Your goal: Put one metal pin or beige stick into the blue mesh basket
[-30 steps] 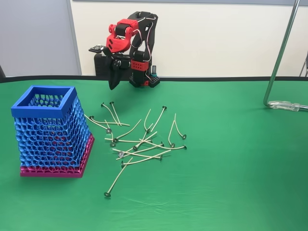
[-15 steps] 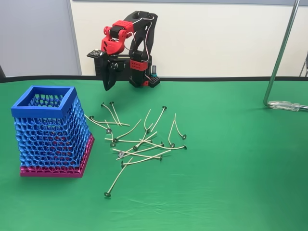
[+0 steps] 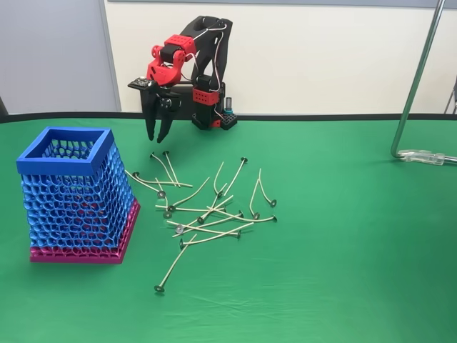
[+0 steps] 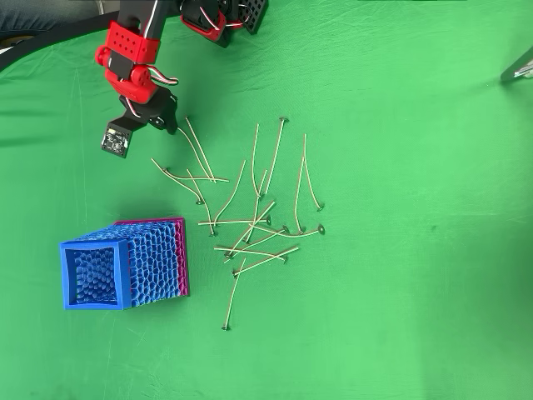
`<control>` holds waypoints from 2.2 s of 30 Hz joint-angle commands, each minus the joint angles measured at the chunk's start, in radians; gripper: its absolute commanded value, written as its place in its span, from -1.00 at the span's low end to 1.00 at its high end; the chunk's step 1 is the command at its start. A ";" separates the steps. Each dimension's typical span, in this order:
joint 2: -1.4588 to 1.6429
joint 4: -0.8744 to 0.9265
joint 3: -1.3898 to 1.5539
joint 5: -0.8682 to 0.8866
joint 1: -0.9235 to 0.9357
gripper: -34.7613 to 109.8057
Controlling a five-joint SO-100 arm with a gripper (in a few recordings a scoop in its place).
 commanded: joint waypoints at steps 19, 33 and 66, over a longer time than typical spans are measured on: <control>-0.049 -0.023 -0.003 -0.184 0.095 -0.27; -0.104 -0.209 0.109 -0.230 0.132 -0.27; -0.152 -0.380 0.207 -0.212 0.103 -0.30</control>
